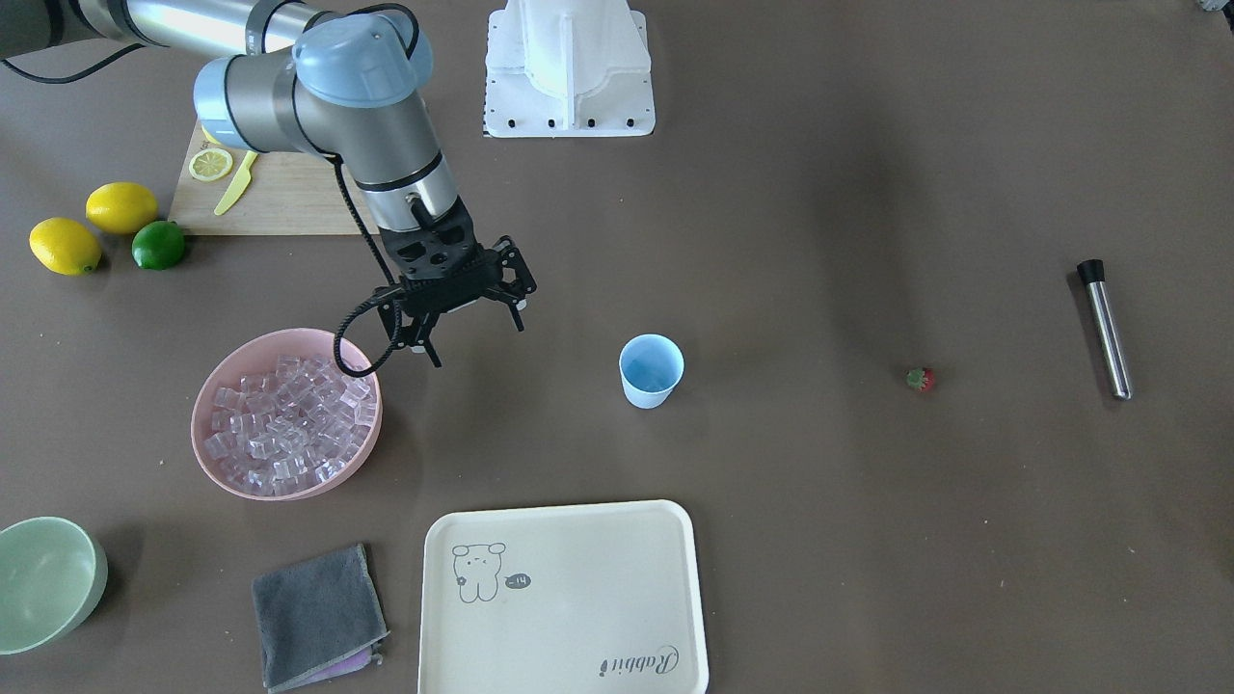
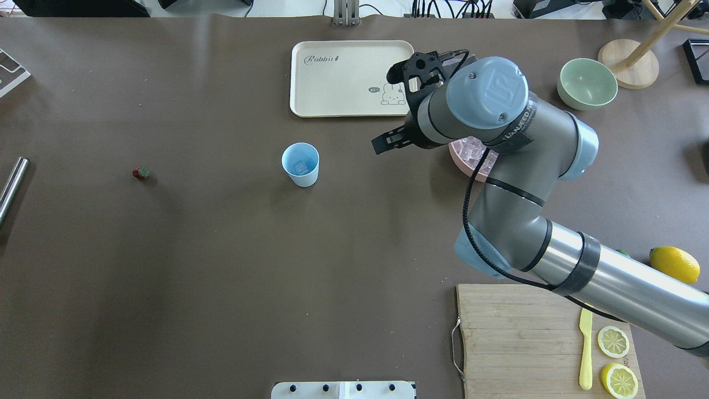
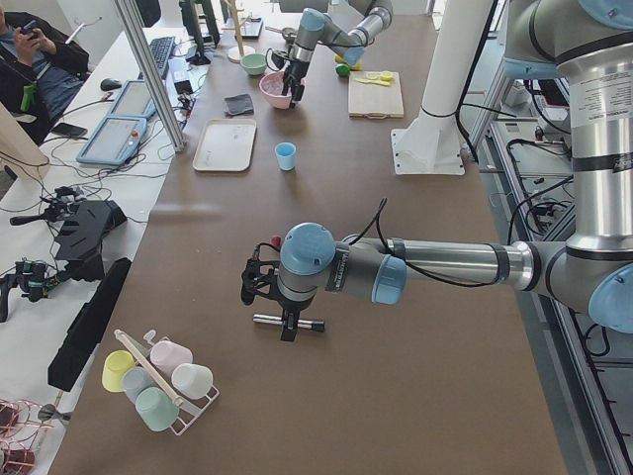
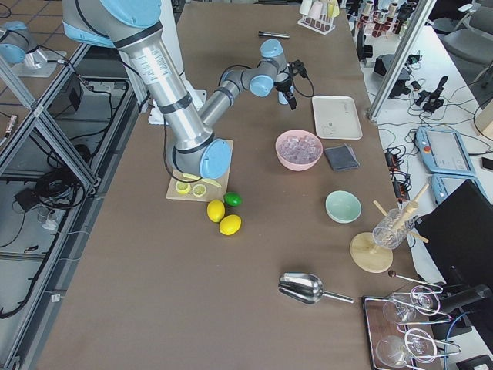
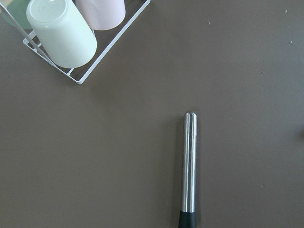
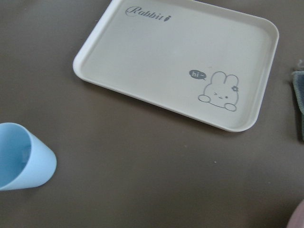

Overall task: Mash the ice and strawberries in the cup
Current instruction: 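Move the right gripper back over the pink bowl, then lower the right gripper into the bowl and grasp another ice cube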

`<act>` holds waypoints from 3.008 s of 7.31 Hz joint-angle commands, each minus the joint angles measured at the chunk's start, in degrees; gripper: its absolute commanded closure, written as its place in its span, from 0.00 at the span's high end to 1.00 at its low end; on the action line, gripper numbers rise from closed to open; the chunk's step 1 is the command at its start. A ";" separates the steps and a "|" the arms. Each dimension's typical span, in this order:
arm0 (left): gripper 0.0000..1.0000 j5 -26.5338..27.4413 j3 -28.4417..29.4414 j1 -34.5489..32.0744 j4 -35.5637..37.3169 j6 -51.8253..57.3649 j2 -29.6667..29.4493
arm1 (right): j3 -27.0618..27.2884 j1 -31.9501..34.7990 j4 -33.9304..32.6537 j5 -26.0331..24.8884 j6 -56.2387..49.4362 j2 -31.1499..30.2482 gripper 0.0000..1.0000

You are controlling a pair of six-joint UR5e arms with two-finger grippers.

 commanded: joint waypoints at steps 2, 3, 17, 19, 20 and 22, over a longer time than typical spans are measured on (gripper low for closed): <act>0.99 -0.08 -0.34 -0.63 -0.09 0.12 0.65 | 0.93 6.27 -0.27 -2.38 -5.10 -7.25 0.95; 0.99 -0.08 -0.26 -0.64 -0.09 0.12 0.66 | 0.49 6.80 -0.36 -4.83 -16.98 -7.34 0.94; 0.99 -1.31 -0.70 -1.51 0.00 0.12 0.75 | -9.27 3.21 -0.45 -14.61 -36.53 -5.50 0.61; 0.99 -1.31 -0.79 -1.60 0.00 0.21 0.75 | -9.18 3.03 -0.45 -14.61 -36.26 -5.23 0.28; 0.99 -1.31 -0.61 -1.60 0.00 0.21 0.75 | -9.27 3.03 -0.45 -14.61 -36.26 -5.32 0.14; 0.99 -1.31 -0.53 -1.60 0.00 0.21 0.75 | -8.57 3.20 -0.79 -14.43 -36.26 -4.80 0.07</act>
